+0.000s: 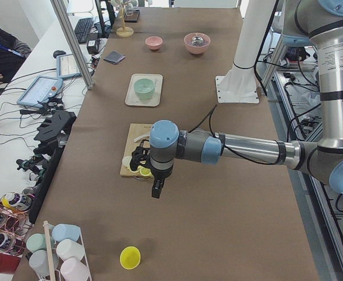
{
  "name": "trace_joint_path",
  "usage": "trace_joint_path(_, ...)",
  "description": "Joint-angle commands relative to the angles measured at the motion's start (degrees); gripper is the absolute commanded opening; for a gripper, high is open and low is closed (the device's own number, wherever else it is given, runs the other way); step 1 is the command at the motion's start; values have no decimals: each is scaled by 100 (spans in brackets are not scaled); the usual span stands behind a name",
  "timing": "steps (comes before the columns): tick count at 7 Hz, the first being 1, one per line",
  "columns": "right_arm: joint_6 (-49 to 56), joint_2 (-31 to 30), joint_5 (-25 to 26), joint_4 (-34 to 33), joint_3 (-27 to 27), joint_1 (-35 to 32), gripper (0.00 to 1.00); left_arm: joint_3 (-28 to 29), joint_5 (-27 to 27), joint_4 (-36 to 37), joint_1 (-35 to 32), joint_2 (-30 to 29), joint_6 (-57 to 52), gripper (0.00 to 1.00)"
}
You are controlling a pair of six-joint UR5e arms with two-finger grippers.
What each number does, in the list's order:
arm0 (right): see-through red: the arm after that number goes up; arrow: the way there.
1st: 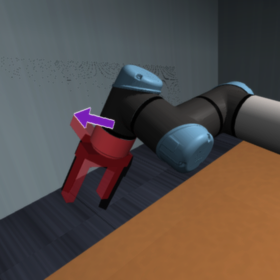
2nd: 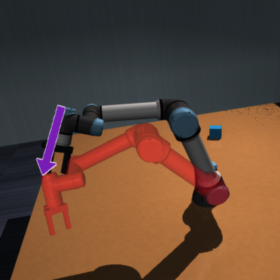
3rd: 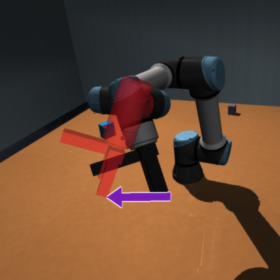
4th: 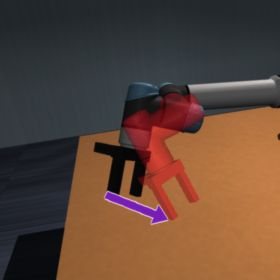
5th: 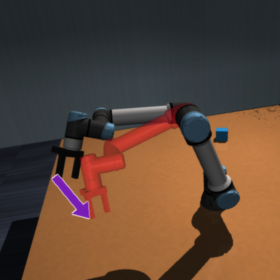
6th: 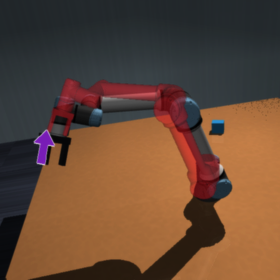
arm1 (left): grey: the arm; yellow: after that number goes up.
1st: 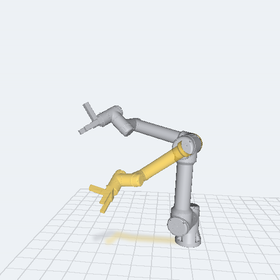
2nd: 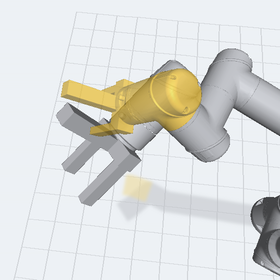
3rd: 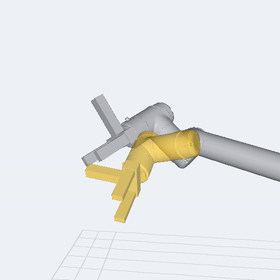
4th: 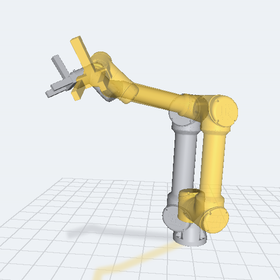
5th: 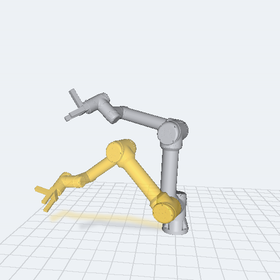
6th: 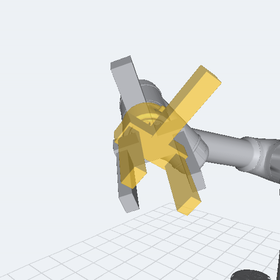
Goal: Stack pink bowl on green and place spoon
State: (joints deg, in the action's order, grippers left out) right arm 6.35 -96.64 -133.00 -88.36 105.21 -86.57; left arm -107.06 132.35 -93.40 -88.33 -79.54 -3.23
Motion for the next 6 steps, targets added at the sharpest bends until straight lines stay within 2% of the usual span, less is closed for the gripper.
trace_joint_path(1, 6, -56, -446, 938, -35, 0, 100, 61, -17, -484, 0, -148, 7, 98)
trace_joint_path(2, -141, -39, -394, 1370, -62, 0, 100, 97, -25, -1070, 0, -166, 15, 98)
trace_joint_path(3, -169, 83, -367, 1618, -62, 17, 100, 297, -147, -2059, 9, -454, 7, 98)
trace_joint_path(4, -204, 197, -367, 1629, -175, 52, 100, 752, -175, -2417, 26, -1005, 372, 98)
trace_joint_path(6, -309, 731, -96, 1629, -726, 603, 100, 1055, -131, -2779, 44, -1090, 543, 98)
